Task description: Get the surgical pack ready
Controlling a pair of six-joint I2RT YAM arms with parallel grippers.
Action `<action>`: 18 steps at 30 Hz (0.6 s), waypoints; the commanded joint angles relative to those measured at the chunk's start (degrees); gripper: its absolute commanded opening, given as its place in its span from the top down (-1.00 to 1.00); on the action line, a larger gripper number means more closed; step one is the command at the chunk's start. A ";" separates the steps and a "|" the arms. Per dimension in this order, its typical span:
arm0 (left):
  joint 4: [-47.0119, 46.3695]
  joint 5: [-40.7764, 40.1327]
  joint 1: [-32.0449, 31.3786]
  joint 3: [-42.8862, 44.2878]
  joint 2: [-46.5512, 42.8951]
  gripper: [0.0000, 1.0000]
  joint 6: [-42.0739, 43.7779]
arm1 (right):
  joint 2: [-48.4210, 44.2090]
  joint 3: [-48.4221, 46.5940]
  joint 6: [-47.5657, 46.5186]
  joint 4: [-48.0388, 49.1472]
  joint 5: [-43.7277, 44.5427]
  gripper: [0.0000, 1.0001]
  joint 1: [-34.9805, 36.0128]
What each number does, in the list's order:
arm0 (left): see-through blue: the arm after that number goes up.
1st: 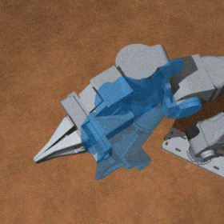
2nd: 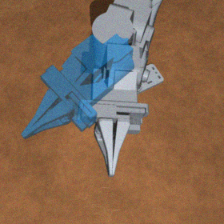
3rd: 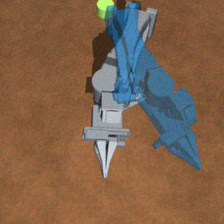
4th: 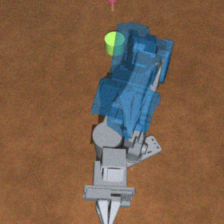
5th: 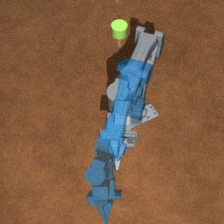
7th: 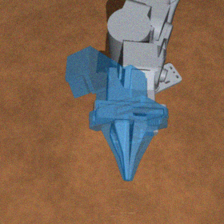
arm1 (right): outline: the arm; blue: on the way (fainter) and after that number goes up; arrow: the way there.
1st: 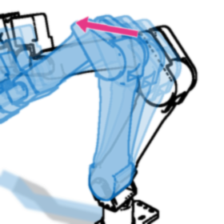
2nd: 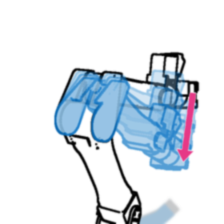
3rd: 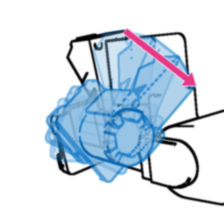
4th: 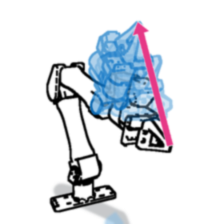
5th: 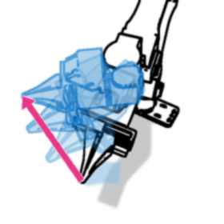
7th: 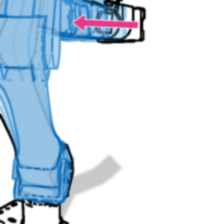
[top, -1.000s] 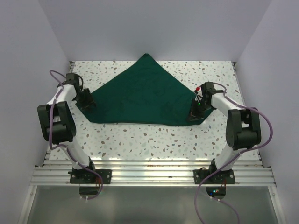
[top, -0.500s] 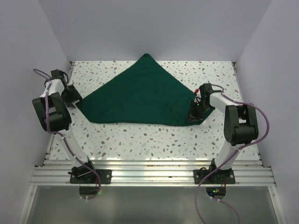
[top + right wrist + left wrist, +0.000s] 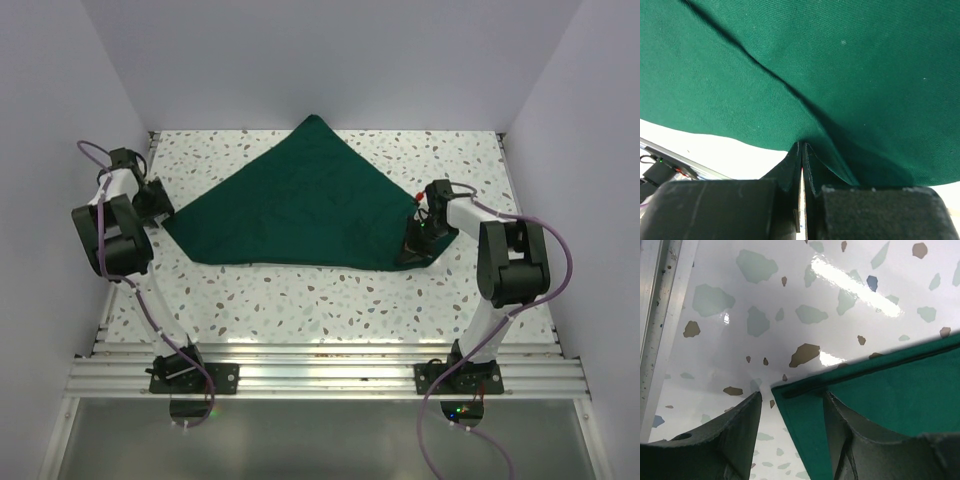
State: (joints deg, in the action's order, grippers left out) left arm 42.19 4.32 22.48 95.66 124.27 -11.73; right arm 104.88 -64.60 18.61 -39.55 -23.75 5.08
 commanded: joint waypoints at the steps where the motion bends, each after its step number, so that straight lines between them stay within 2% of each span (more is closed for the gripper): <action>1: -0.45 2.27 0.11 -4.59 1.06 -0.14 2.67 | 0.24 -1.85 0.55 0.35 -1.92 1.00 0.02; 7: -3.34 6.14 -1.39 -7.06 1.15 -0.13 3.55 | 1.11 -2.90 0.55 0.09 -2.27 1.00 -0.07; 18: -4.23 11.06 -2.79 -6.80 3.17 0.04 3.20 | 1.29 -2.81 0.37 0.18 -2.18 1.00 0.02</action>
State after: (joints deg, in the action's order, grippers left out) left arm 36.73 10.74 20.95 91.85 122.50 -8.80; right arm 105.82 -65.56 18.63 -39.53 -25.06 5.08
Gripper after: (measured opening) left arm 0.490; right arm 0.010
